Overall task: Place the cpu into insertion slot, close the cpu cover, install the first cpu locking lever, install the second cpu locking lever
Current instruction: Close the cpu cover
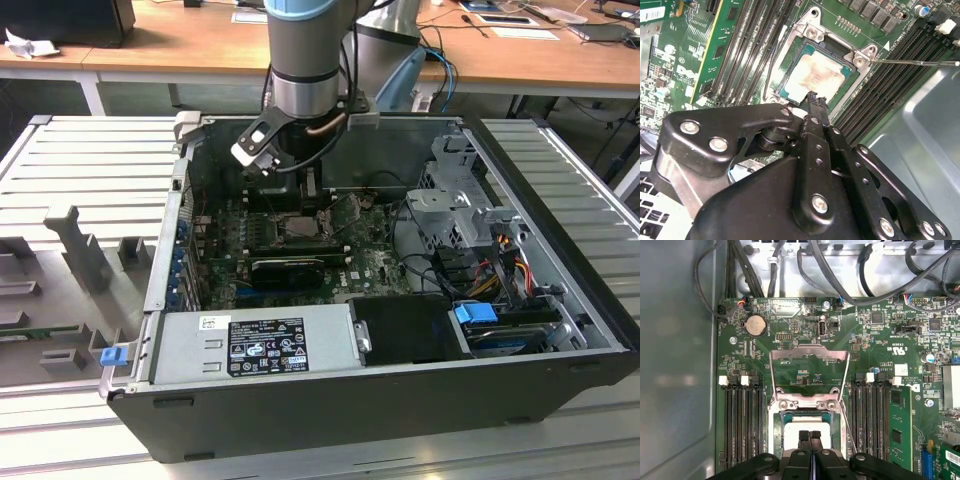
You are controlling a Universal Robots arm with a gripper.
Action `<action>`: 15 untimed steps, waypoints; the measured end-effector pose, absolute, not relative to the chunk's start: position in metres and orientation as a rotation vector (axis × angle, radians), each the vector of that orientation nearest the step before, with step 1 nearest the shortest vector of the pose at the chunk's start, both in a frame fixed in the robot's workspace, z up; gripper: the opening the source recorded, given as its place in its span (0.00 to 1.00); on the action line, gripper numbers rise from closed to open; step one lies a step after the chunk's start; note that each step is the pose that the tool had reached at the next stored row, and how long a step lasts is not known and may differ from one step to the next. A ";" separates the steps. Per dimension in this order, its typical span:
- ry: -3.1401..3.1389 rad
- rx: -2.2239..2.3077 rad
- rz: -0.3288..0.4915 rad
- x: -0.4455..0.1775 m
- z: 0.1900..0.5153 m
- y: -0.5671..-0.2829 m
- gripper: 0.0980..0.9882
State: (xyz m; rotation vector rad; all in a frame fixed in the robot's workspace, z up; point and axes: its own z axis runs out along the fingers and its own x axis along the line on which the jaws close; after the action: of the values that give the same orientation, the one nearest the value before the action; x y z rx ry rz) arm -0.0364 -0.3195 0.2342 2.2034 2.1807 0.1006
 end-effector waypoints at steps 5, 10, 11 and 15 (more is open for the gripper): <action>2.181 2.203 0.101 -0.036 0.237 -0.319 0.01; 2.181 2.203 0.101 -0.036 0.238 -0.320 0.01; 2.181 2.203 0.101 -0.036 0.239 -0.320 0.01; 2.181 2.203 0.101 -0.036 0.239 -0.320 0.01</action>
State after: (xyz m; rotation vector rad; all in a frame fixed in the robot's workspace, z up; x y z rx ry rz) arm -0.0364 -0.3195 0.2392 2.2034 2.1806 0.1006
